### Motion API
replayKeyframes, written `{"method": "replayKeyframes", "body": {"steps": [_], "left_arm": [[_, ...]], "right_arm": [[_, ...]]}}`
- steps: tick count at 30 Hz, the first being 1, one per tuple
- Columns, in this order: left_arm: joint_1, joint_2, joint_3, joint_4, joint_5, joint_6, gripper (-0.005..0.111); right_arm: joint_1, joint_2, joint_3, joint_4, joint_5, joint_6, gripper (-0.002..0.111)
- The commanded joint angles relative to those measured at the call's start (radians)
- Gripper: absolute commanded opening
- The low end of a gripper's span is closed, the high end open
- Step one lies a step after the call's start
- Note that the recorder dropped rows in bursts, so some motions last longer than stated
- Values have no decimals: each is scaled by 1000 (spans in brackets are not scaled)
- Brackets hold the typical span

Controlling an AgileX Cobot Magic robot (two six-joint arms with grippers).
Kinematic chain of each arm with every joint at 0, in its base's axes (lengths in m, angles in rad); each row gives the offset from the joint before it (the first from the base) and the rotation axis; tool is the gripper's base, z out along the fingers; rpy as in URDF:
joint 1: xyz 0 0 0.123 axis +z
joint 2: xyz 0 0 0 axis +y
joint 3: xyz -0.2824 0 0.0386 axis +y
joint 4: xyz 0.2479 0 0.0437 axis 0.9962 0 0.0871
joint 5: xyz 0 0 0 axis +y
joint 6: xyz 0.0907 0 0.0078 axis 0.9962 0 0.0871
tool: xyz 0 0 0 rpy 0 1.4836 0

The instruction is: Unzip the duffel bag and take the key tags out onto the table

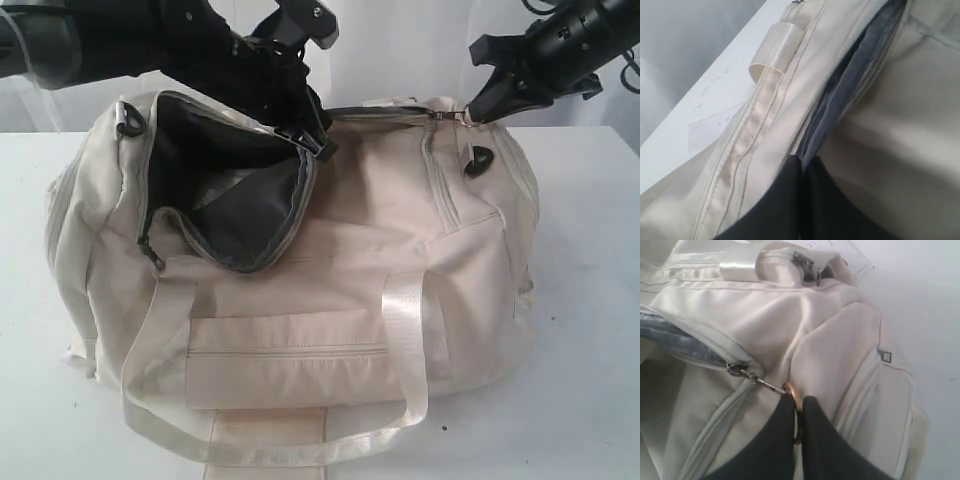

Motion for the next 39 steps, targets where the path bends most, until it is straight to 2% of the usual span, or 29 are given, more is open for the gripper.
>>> {"method": "replayKeyframes", "body": {"steps": [1,10,16,19,24,32,39], "left_arm": [[32,-18,-1,98,9,-20,0],[41,-18,-1,157,11,-71,0],[83,-29,-1,159,33,-107,0],[97,-43,-1,159,44,-110,0],[99,-64,-1,155,59,-110,0],[99,-68,-1,126,87,-110,0],[99,-68,-1,126,94,-110,0]], "right_arm": [[-78,-9,8,-175,-46,9,0],[-92,-9,8,-167,-37,9,0],[-93,-9,8,-158,-37,5,0],[-92,-9,8,-89,-21,-29,0],[-83,-9,8,167,40,-159,0],[-2,-7,32,139,16,-165,0],[7,-9,62,125,87,-165,0]]}}
